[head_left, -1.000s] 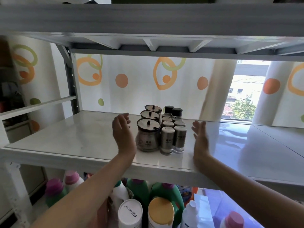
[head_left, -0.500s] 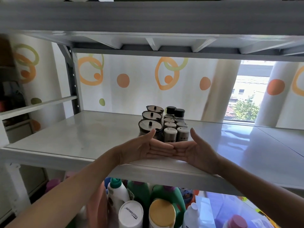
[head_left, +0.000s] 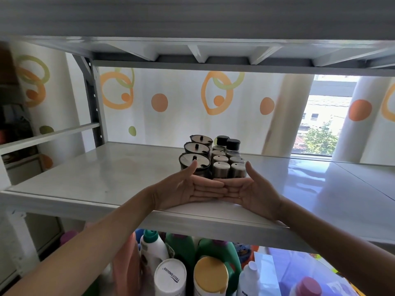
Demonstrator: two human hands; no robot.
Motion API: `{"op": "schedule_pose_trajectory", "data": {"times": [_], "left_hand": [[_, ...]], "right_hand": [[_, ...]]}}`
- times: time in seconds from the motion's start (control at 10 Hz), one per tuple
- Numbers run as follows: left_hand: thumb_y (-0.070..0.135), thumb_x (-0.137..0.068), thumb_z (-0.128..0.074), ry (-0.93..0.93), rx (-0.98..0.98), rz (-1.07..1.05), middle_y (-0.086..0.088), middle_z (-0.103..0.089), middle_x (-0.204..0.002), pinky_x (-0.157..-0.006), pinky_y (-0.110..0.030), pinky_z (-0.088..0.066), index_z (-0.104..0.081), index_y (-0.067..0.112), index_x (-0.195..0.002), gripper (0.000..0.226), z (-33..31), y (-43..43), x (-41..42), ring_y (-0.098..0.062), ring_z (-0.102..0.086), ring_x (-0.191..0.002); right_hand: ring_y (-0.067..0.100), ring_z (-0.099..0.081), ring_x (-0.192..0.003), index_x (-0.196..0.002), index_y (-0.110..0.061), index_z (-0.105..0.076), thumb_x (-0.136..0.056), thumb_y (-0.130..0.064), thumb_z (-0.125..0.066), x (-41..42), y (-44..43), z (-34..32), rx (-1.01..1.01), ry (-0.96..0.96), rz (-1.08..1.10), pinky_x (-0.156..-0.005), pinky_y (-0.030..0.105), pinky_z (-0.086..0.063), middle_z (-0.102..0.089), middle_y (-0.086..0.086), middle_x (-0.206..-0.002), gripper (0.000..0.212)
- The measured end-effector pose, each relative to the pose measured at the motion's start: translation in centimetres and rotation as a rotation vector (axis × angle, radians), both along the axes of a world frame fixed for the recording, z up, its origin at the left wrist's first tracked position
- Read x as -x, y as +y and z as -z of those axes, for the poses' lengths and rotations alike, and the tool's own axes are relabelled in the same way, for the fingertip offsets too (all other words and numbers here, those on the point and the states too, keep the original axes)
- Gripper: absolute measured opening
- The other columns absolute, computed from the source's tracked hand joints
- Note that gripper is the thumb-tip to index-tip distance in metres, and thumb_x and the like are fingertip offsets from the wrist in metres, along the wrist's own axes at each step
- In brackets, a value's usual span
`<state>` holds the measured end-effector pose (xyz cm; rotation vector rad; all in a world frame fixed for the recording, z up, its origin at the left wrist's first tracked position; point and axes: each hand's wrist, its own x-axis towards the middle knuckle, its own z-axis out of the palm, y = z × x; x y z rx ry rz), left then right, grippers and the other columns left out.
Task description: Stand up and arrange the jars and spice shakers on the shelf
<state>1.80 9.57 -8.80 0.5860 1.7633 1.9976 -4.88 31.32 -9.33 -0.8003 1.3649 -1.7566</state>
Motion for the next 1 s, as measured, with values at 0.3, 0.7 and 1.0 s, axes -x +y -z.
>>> {"op": "schedule_pose_trajectory", "data": {"times": [0.3,0.7,1.0], "left_hand": [[0.060,-0.090,-0.017,-0.020,-0.036,-0.006,-0.021,-0.046,-0.142,-0.116,-0.038,-0.028,-0.045,-0.005,-0.134,0.083,0.1,-0.2,0.1,-0.029,-0.041,-0.136],[0.063,-0.088,-0.023,-0.011,-0.044,-0.020,-0.022,-0.046,-0.142,-0.117,-0.041,-0.025,-0.047,-0.004,-0.133,0.084,0.5,-0.2,0.2,-0.031,-0.041,-0.136],[0.062,-0.088,-0.029,0.138,0.155,-0.049,-0.015,-0.054,-0.136,-0.113,-0.038,-0.034,-0.056,0.002,-0.128,0.077,-2.4,-0.1,-1.0,-0.026,-0.049,-0.131]], "right_hand": [[0.030,-0.056,-0.121,-0.117,0.002,-0.062,-0.058,-0.073,-0.064,0.4,0.0,0.0,0.021,-0.032,-0.009,-0.094,0.030,-0.052,-0.059,0.022,-0.127,0.095],[0.030,-0.056,-0.121,-0.117,0.002,-0.062,-0.061,-0.072,-0.061,0.5,0.0,0.2,0.033,-0.015,-0.001,-0.096,0.032,-0.050,-0.059,0.022,-0.127,0.093],[0.026,-0.057,-0.120,-0.121,-0.011,-0.063,-0.064,-0.077,-0.056,-1.0,0.8,-1.5,-0.080,0.150,0.062,-0.098,0.032,-0.049,-0.062,0.013,-0.127,0.088]]}}
